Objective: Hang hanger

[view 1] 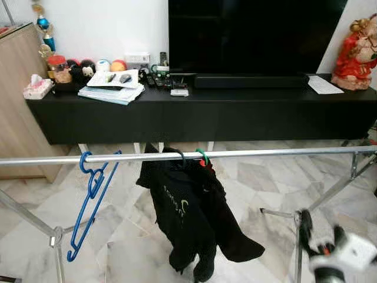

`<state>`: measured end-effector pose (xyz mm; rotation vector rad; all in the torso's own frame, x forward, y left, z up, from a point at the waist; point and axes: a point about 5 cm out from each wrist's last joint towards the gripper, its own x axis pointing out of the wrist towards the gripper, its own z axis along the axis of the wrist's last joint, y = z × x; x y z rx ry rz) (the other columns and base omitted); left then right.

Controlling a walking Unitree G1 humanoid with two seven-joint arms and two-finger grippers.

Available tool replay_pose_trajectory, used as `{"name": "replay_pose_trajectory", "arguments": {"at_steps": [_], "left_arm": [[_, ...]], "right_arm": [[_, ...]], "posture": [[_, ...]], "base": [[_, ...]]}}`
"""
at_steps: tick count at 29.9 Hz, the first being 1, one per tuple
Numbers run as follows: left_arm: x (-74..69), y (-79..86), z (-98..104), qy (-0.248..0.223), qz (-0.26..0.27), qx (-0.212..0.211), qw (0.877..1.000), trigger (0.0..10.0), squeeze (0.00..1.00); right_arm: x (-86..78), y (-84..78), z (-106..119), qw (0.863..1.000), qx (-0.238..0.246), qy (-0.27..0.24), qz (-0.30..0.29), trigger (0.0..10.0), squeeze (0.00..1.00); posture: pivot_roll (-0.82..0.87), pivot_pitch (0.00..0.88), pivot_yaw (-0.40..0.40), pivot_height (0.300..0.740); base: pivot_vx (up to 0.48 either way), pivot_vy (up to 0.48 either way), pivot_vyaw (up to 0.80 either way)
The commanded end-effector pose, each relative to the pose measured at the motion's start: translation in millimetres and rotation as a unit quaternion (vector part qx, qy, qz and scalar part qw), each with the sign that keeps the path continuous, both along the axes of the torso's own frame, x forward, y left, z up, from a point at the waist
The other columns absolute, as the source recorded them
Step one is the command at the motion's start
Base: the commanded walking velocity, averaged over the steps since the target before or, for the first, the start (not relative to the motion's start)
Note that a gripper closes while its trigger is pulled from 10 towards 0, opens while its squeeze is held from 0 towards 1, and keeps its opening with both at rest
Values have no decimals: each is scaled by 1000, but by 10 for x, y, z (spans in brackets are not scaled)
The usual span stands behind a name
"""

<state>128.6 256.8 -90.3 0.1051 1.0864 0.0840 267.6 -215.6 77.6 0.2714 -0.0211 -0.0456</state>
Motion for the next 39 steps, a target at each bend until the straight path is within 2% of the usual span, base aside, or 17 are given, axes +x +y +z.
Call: {"name": "replay_pose_trajectory", "arguments": {"at_steps": [1,2,3,6,10,12,15,16,18,20,23,28,32,35,37,38,39], "left_arm": [[-31,102,25,1,3,5,1000,10000,0],[-27,133,37,-1,5,7,1000,10000,0],[-27,133,37,-1,5,7,1000,10000,0],[-26,185,57,-3,6,10,1000,10000,0],[-22,110,29,0,4,11,1000,10000,0],[-10,18,1,3,1,10,1000,10000,0],[38,-222,-55,6,-13,5,1000,10000,0],[38,-222,-55,6,-13,5,1000,10000,0],[85,-432,-88,6,-25,-2,1000,10000,0],[98,-487,-94,6,-27,-4,1000,10000,0],[115,-518,-93,4,-30,-4,1000,10000,0],[147,-522,-82,0,-31,-2,1000,10000,0],[171,-366,-44,-4,-26,6,1000,10000,0],[197,-445,-51,-5,-27,2,1000,10000,0],[242,-659,-70,-8,-30,-7,999,10000,0],[250,-698,-72,-9,-31,-8,999,10000,0],[235,-650,-71,-8,-26,-9,1000,10000,0]], "right_arm": [[133,218,55,997,-6,0,79,10000,0],[193,302,96,994,-9,-6,106,10000,0],[193,302,96,994,-9,-6,106,10000,0],[345,605,228,980,-13,-14,197,10000,0],[364,822,262,959,-62,2,277,10000,0],[360,854,280,956,-59,-2,287,10000,0],[350,873,250,955,-69,12,288,10000,0],[350,873,250,955,-69,12,288,10000,0],[384,832,188,961,-77,34,264,10000,0],[403,813,175,963,-81,40,254,10000,0],[451,791,197,966,-80,37,242,10000,0],[577,722,143,971,-78,73,212,10000,0],[663,763,104,965,-77,91,232,10000,0],[746,802,60,961,-69,121,237,10000,0],[794,846,32,959,-59,139,241,10000,0],[801,856,28,958,-59,142,242,10000,0],[813,882,27,957,-60,144,246,10000,0]], "posture": [[-91,0,9,740],[-91,0,9,740],[-91,0,9,740],[-75,0,8,740],[-63,0,6,740],[-62,0,9,740],[-69,0,17,740],[-69,0,17,740],[-71,0,22,740],[-70,0,22,740],[-67,0,22,740],[-67,0,28,740],[-60,0,27,740],[-50,0,21,740],[-41,0,16,740],[-41,0,16,740],[-30,0,12,740]], "base": [[0,0,0],[0,0,0],[0,0,0],[0,0,0],[0,0,0],[0,0,0],[0,0,0],[0,0,0],[0,0,0],[0,0,0],[0,0,0],[0,0,0],[0,0,0],[0,0,0],[0,0,0],[0,0,0],[0,0,0]]}}
